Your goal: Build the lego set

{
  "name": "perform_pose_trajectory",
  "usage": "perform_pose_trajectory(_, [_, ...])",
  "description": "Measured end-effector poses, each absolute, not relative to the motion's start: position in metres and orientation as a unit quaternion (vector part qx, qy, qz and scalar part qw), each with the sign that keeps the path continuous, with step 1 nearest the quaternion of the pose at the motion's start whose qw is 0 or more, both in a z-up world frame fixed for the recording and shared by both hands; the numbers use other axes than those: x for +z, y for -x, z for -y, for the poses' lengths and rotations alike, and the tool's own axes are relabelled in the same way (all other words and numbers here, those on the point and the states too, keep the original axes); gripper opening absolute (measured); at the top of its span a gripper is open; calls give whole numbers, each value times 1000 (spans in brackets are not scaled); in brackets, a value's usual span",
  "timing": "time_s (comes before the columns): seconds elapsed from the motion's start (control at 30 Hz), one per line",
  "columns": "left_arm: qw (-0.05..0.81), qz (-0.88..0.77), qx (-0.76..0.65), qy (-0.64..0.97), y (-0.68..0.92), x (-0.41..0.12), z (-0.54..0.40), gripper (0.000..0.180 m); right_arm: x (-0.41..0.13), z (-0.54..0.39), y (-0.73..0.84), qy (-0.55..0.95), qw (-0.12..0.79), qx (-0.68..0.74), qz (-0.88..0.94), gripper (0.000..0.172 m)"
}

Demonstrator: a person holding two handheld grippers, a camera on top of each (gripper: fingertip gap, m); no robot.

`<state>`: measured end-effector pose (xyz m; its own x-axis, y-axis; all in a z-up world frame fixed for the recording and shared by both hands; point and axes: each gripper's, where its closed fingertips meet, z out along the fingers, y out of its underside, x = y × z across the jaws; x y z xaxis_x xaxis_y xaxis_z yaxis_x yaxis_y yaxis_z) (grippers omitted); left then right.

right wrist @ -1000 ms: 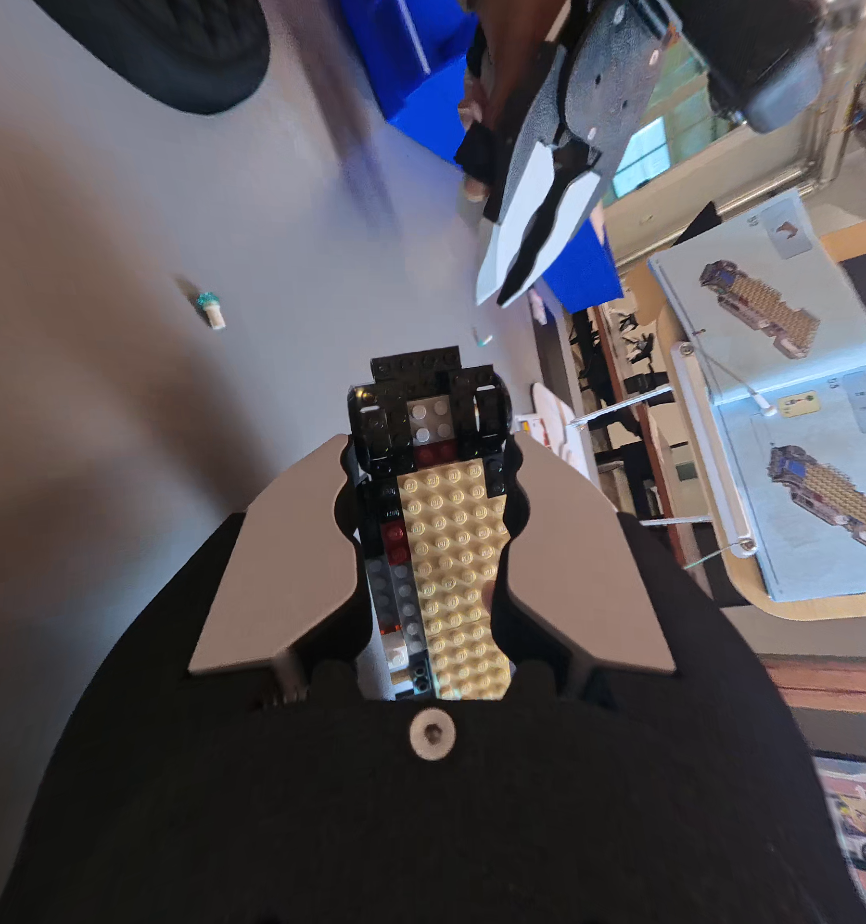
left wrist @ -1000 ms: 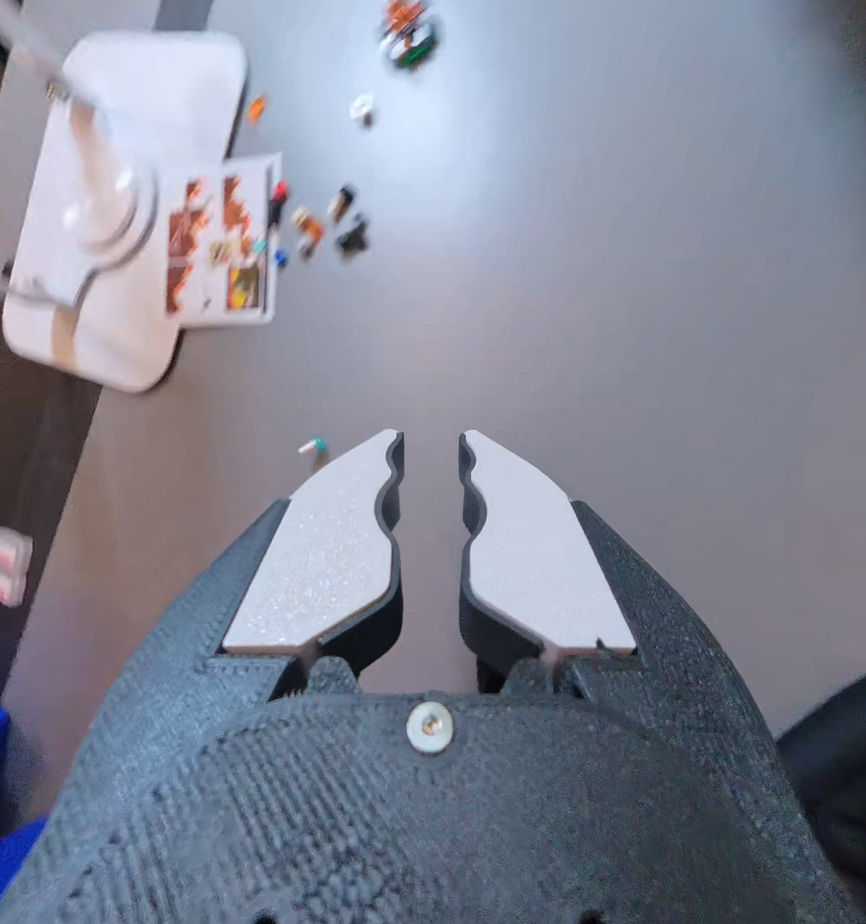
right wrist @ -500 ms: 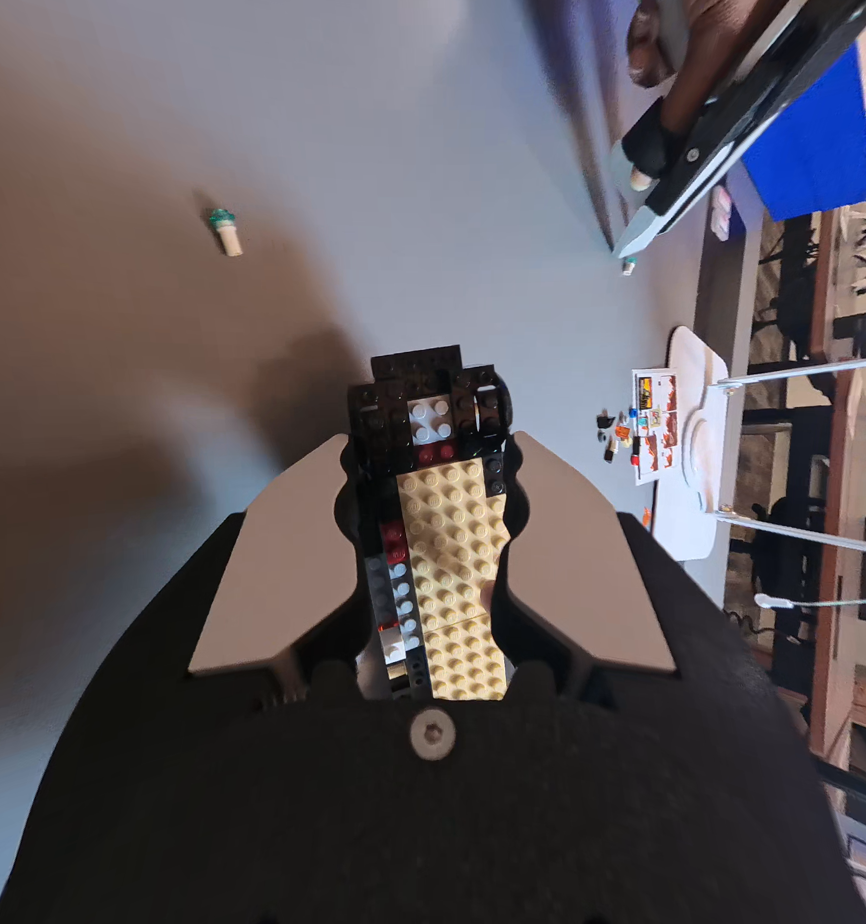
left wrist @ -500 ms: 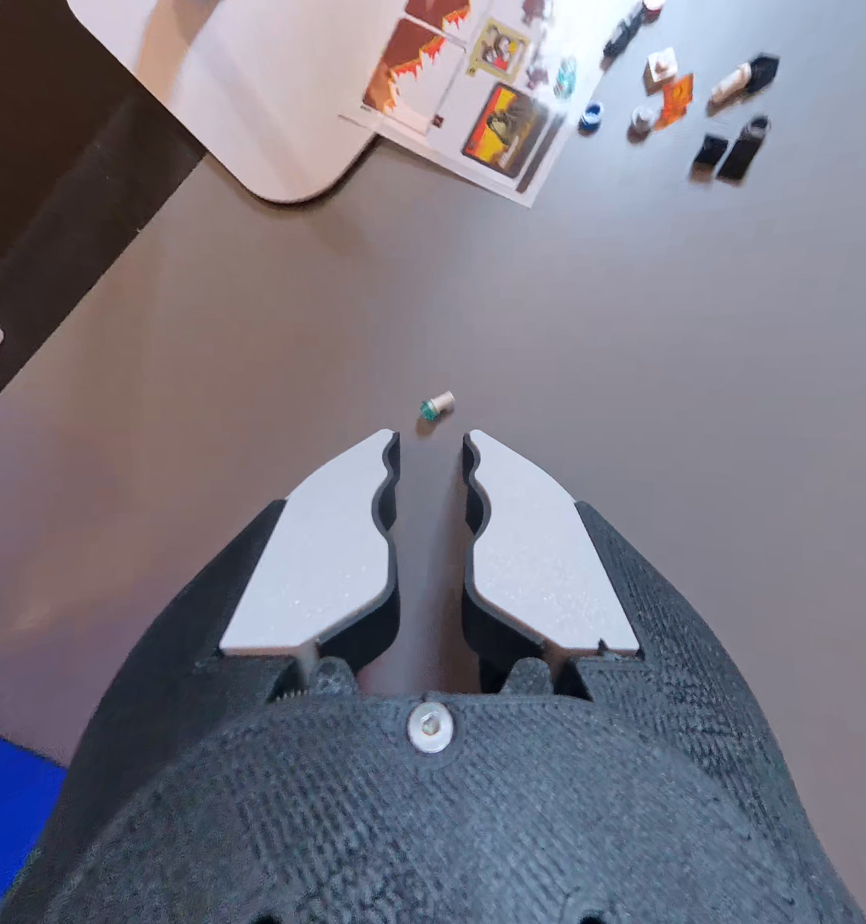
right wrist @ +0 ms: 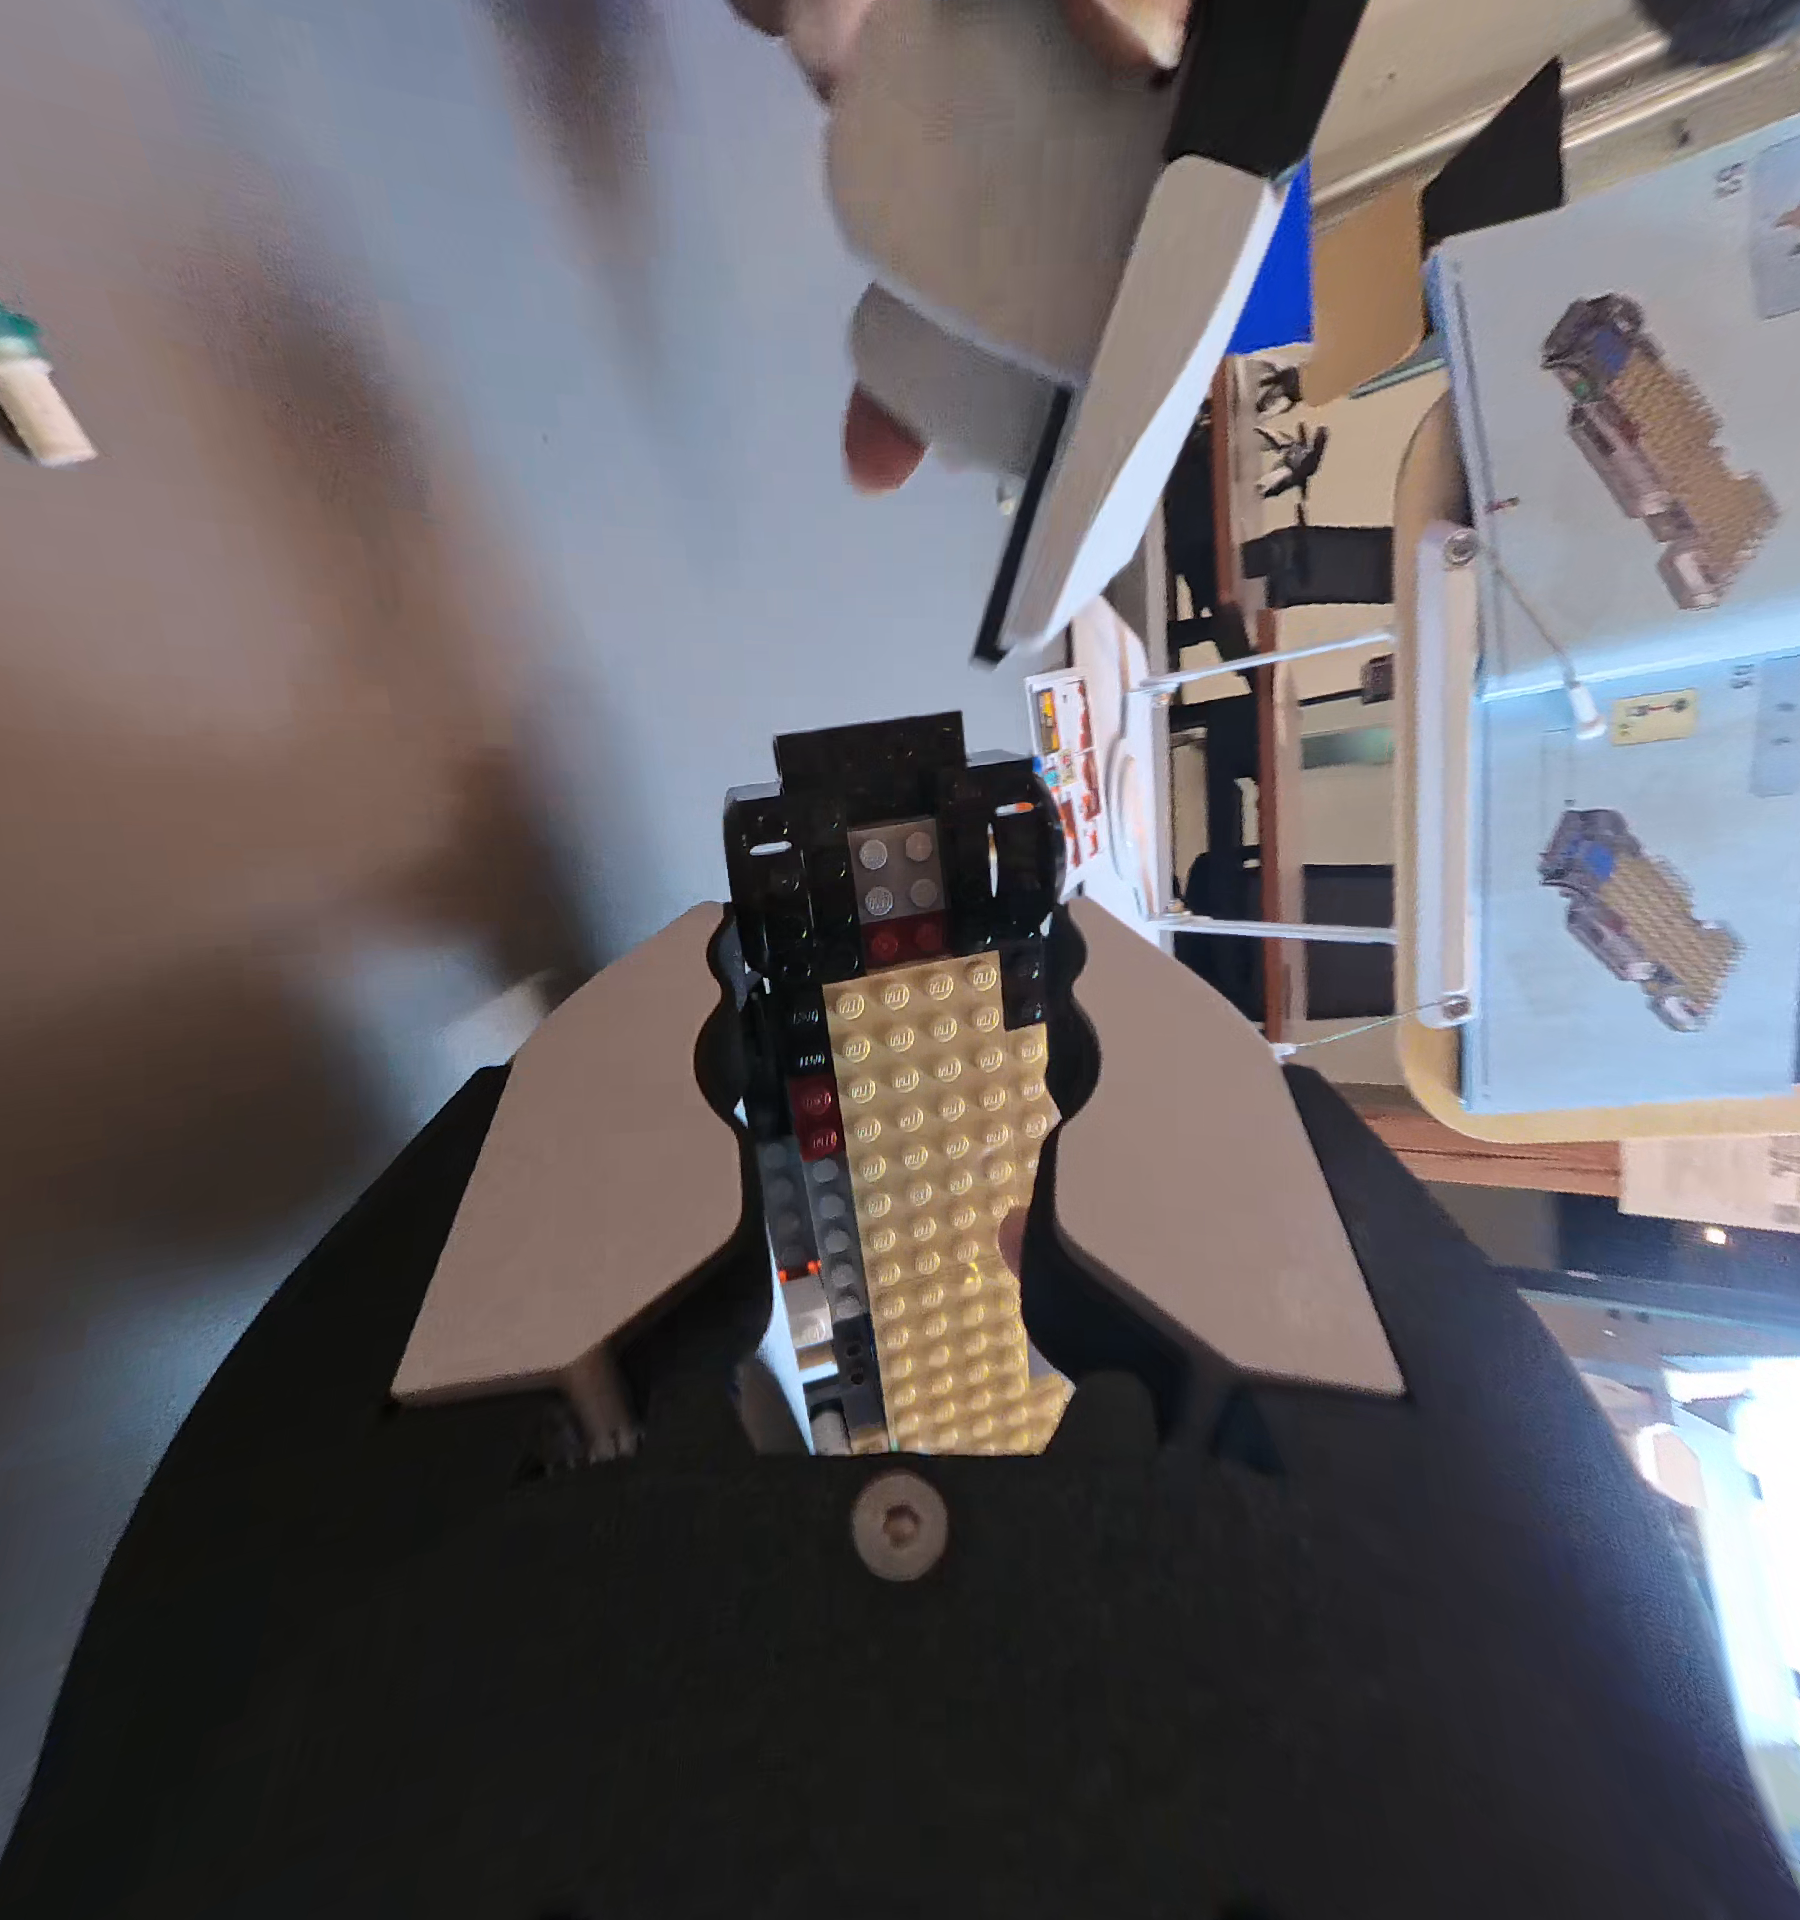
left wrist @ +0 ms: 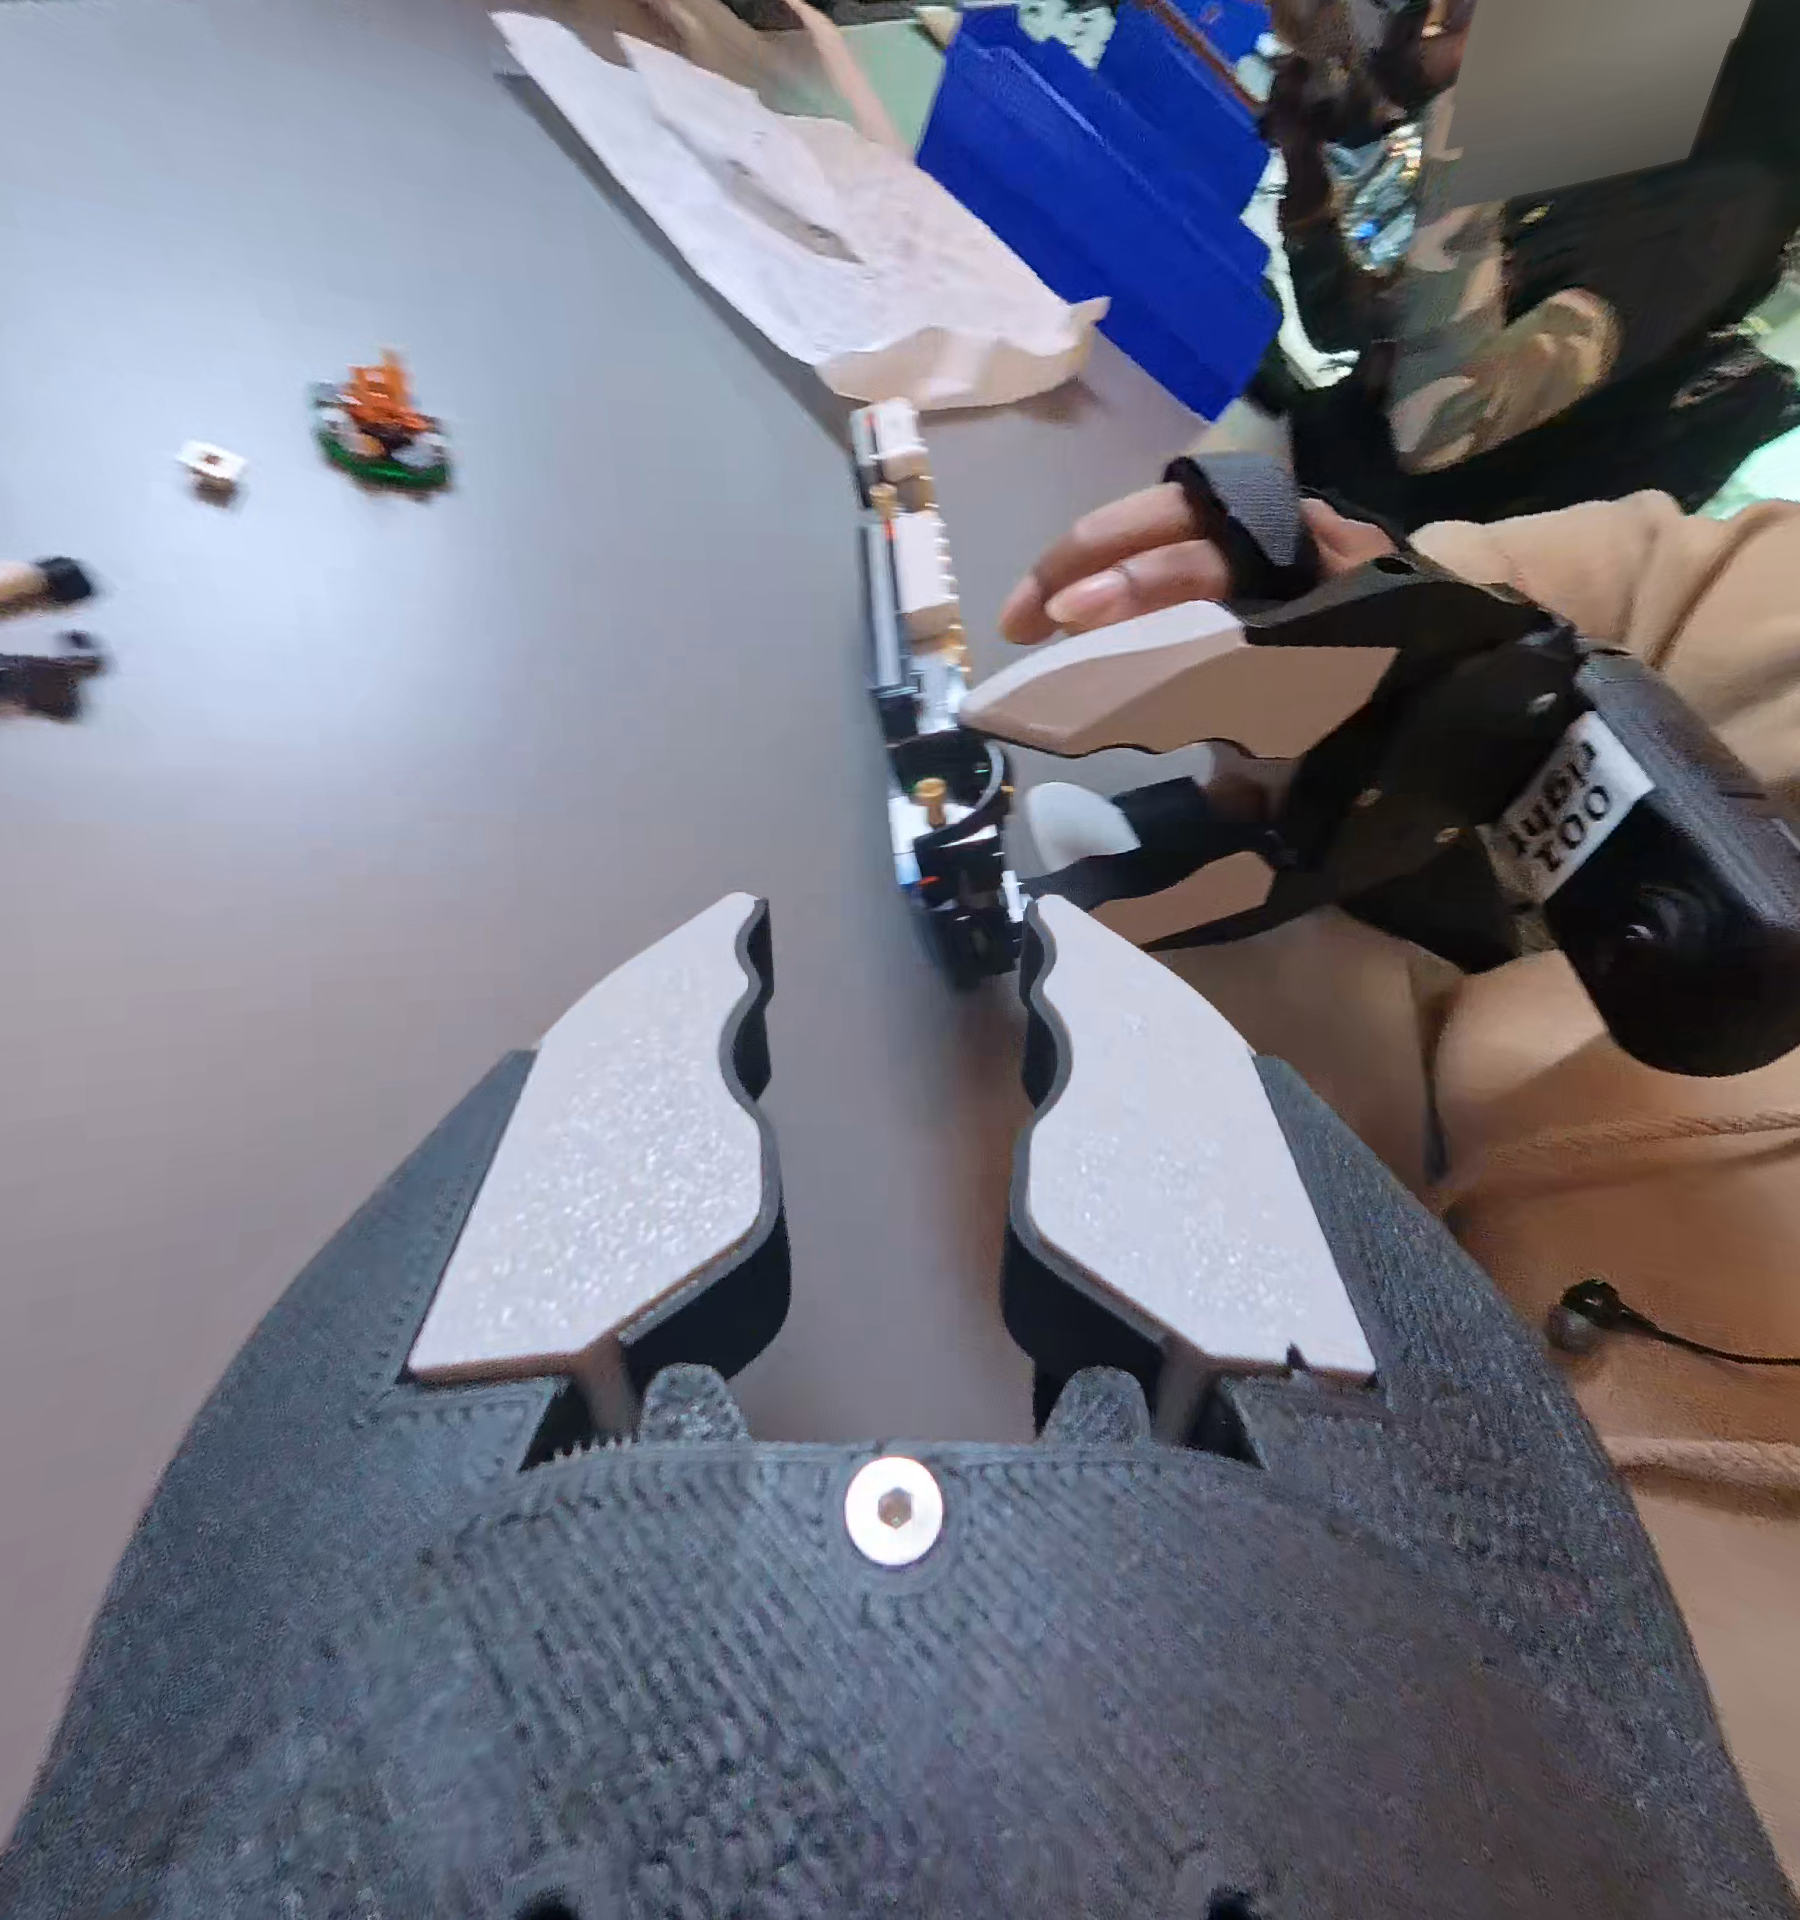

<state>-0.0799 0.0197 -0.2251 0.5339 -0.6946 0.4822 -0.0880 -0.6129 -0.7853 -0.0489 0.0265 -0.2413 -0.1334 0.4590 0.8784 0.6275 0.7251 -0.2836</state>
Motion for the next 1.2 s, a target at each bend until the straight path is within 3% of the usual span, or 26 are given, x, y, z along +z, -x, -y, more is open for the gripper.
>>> perform_pose_trajectory(0.07, [364,-251,-438,783,61,-226,-14,49,-242,-23,54,357,557,-87,745,56])
perform_pose_trajectory(0.2, [372,-294,-382,793,58,-240,-15,24,-248,-15,60,353,557,-94,746,56])
perform_pose_trajectory(0.27, [379,-330,-351,790,60,-244,-11,23,-252,-8,57,353,538,-84,761,55])
perform_pose_trajectory(0.37, [413,-393,-280,773,63,-245,-6,22,-249,8,42,395,453,-2,799,65])
perform_pose_trajectory(0.57, [463,-518,-140,705,61,-244,8,22,-225,-16,18,423,317,65,846,58])
perform_pose_trajectory(0.63, [463,-524,-143,700,60,-244,10,22,-234,-15,18,422,264,72,864,58])
perform_pose_trajectory(0.87, [462,-513,-184,700,64,-240,16,32,-258,-17,15,365,183,37,912,31])
perform_pose_trajectory(1.03, [462,-459,-256,714,86,-226,11,36,-257,-20,13,368,170,43,913,32])
perform_pose_trajectory(1.2, [479,-420,-242,732,112,-221,-6,34,-254,-19,12,373,154,58,913,34])
